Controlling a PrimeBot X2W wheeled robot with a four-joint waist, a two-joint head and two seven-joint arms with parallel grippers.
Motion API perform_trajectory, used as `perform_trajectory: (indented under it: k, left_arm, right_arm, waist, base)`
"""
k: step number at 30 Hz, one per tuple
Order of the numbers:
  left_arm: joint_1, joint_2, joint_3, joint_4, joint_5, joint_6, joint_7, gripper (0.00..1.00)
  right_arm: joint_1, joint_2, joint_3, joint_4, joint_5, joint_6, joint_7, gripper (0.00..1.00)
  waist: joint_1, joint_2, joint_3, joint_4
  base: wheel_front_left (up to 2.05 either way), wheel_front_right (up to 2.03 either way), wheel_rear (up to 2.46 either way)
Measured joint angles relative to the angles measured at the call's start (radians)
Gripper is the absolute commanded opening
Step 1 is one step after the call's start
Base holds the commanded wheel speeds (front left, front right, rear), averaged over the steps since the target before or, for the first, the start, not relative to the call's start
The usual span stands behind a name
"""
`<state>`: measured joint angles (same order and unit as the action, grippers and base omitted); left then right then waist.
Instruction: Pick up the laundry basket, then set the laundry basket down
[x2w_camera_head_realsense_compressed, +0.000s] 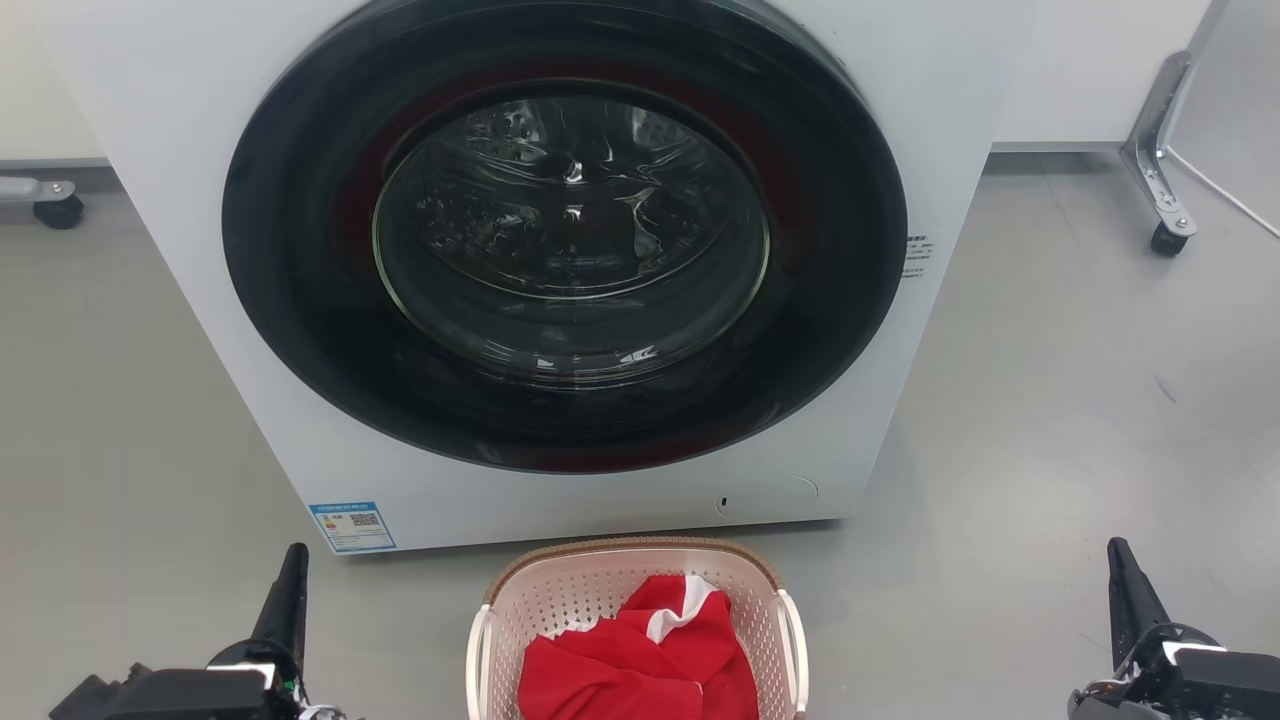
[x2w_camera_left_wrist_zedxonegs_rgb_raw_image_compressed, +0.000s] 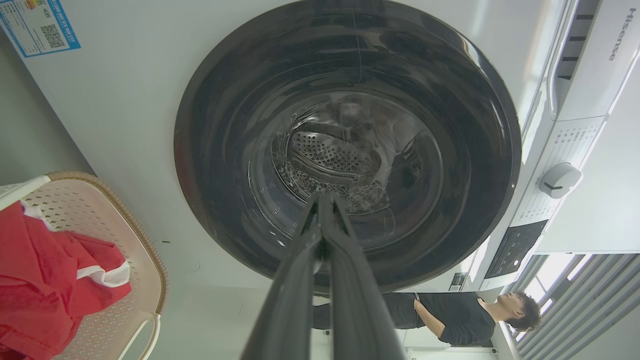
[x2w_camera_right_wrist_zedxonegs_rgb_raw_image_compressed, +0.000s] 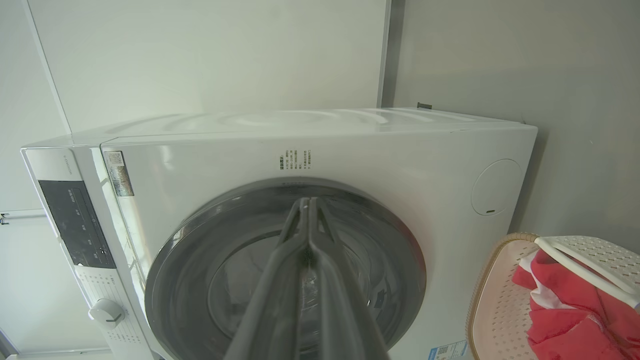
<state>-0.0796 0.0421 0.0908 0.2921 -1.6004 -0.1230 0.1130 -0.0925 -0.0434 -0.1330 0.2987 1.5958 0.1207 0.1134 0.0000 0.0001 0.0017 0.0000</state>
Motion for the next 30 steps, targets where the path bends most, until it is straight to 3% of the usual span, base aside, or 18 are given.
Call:
perform_trajectory:
  k: [30]
  left_arm:
    - [0.0,0.0,0.0,0.001,0.0,0.0,0.0,0.0]
  right_arm:
    - [0.0,0.0,0.0,0.0,0.001,0.0,0.0,0.0]
  waist:
    - [0.0,0.0,0.0,0.0]
  base:
    - [0.0,0.0,0.0]
